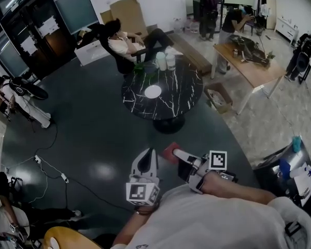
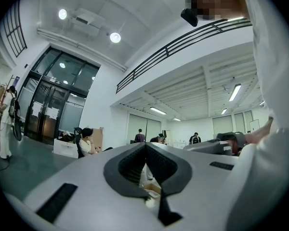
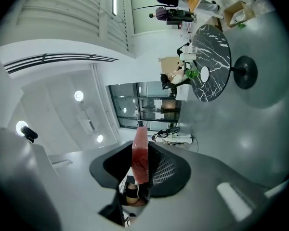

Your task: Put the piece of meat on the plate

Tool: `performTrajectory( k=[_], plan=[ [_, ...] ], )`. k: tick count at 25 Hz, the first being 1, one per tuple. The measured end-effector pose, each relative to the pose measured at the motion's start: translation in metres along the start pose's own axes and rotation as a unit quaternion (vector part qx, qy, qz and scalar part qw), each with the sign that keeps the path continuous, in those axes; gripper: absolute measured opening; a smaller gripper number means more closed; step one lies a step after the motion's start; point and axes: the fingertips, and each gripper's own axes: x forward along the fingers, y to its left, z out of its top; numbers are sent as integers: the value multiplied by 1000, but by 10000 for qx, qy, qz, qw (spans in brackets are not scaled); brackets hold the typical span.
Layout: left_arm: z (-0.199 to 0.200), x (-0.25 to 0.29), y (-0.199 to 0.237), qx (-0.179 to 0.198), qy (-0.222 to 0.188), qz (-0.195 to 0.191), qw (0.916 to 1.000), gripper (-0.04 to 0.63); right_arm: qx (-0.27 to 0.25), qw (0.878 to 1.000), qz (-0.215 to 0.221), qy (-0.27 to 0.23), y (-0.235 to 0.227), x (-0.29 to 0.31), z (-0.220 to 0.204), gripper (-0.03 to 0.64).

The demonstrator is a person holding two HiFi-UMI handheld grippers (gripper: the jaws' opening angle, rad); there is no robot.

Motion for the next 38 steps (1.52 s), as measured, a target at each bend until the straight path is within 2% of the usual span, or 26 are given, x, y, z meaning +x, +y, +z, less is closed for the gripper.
performTrajectory(
  k=[6, 15, 19, 23, 33, 38],
  plan=[
    [-7, -13, 12, -63, 49, 54, 10000, 8, 124, 9996, -19, 271, -9, 19, -19, 92],
    [-7, -15, 36, -170, 68, 355, 9992, 8, 338, 9982, 58, 485, -15, 46, -17, 92],
    [-7, -14, 43, -136, 18, 483, 9987, 8, 268, 9971, 38, 710, -20, 54, -18, 92],
    [-9, 1, 54, -131, -4, 597, 9981, 8, 277, 9969, 99, 735, -22, 64, 1, 92],
    [-31, 64, 64, -243, 110, 565, 9980, 8, 345, 9969, 17, 705, -46, 76, 61, 92],
    [-28, 102, 70, -292, 78, 614, 9977, 8, 360, 9970, -21, 686, -52, 85, 98, 92]
  ],
)
